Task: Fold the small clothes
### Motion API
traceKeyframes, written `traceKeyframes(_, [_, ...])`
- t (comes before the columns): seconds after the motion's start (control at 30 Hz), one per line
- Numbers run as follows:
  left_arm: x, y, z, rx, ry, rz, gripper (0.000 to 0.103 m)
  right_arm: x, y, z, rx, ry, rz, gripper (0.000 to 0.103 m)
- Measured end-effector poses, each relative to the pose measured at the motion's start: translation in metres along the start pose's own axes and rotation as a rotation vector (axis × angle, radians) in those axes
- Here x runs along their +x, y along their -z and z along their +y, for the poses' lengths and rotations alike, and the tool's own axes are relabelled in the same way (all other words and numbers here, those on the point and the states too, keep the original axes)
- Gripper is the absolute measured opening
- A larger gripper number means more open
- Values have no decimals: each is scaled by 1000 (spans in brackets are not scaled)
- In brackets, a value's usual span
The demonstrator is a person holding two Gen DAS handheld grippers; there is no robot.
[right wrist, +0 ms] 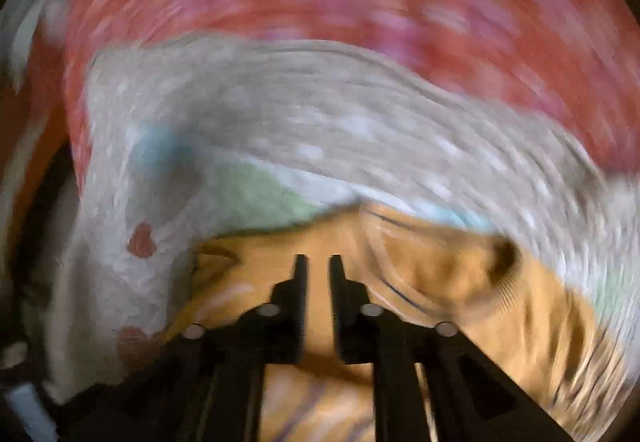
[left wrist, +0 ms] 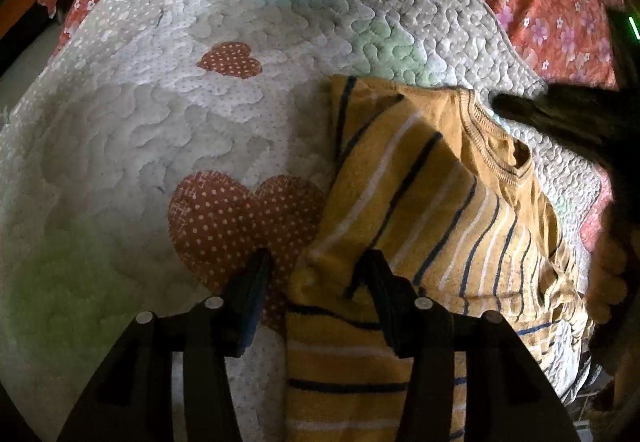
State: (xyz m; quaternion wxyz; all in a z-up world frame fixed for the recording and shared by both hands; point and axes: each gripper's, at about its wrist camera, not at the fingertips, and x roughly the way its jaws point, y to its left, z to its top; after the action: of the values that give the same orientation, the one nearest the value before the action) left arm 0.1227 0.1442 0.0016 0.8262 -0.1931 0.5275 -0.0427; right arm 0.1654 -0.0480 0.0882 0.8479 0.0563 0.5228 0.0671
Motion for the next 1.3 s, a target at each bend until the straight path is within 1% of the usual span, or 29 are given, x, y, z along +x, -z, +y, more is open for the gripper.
traceKeyframes(0.03, [0,0,0,-3,2,2,49,-9,5,-18,37,6,-6,30])
traceKeyframes(0.07, [0,0,1,-4,4,5,49,-24,13,-50,88,17,-15,31])
traceKeyframes(0.1, [0,-1,2,-4,6,6,49,-40,25,-84,143,40,-22,35])
traceKeyframes(0.13, [0,-1,3,-8,8,8,49,-48,30,-105,178,58,-27,44])
traceKeyframes(0.17, [-1,-1,4,-12,10,8,49,-61,43,-136,237,84,-35,49])
traceKeyframes(0.2, [-1,-1,4,-14,11,9,49,-71,54,-161,283,101,-38,57])
traceKeyframes(0.23, [-2,0,4,-16,11,9,49,-79,70,-186,338,119,-36,59])
traceKeyframes(0.3, [-3,1,5,-21,10,9,49,-89,102,-234,455,139,-14,60])
traceKeyframes(0.33, [-4,2,6,-22,11,9,49,-83,112,-237,484,140,-5,60])
traceKeyframes(0.37, [-6,4,7,-22,10,8,49,-81,123,-251,520,138,8,60])
traceKeyframes(0.4, [-6,5,7,-20,7,6,49,-77,130,-257,545,134,17,60])
traceKeyframes(0.43, [-6,5,8,-18,6,4,49,-72,136,-263,570,117,20,60])
traceKeyframes(0.5, [-6,6,7,-13,2,0,49,-73,136,-269,603,74,-22,60])
traceKeyframes(0.57, [-6,7,7,-6,-3,-4,49,-76,131,-256,581,32,-57,60])
traceKeyframes(0.6, [-6,7,6,-3,-6,-5,49,-77,127,-245,555,30,-68,60])
traceKeyframes(0.63, [-5,6,5,0,-8,-5,49,-76,122,-232,513,54,-74,60])
traceKeyframes(0.67, [-4,6,5,1,-8,-5,49,-75,117,-220,471,101,-83,60])
traceKeyframes(0.73, [-4,5,5,1,-4,-2,49,-81,113,-208,439,166,-118,60])
traceKeyframes(0.77, [-4,5,6,-1,0,-1,49,-82,114,-205,446,176,-133,60])
traceKeyframes(0.8, [-5,5,7,-5,6,1,49,-83,114,-203,466,165,-142,60])
traceKeyframes(0.87, [-5,4,10,-12,18,7,49,-79,116,-209,498,123,-118,60])
traceKeyframes(0.97, [-6,4,13,-26,35,12,49,-67,123,-209,540,98,-92,60])
traceKeyframes(1.03, [-7,4,14,-31,42,14,49,-74,127,-209,581,102,-119,60])
traceKeyframes(1.1, [-7,4,16,-34,47,16,49,-95,133,-206,623,160,-201,60])
traceKeyframes(1.13, [-8,4,16,-36,51,18,49,-103,136,-206,628,159,-224,60])
traceKeyframes(1.17, [-8,4,17,-40,54,20,49,-106,138,-206,625,148,-228,60])
traceKeyframes(1.23, [-8,4,17,-47,55,21,49,-101,137,-203,593,126,-197,60])
traceKeyframes(1.3, [-8,4,16,-46,51,21,49,-90,136,-199,566,132,-161,60])
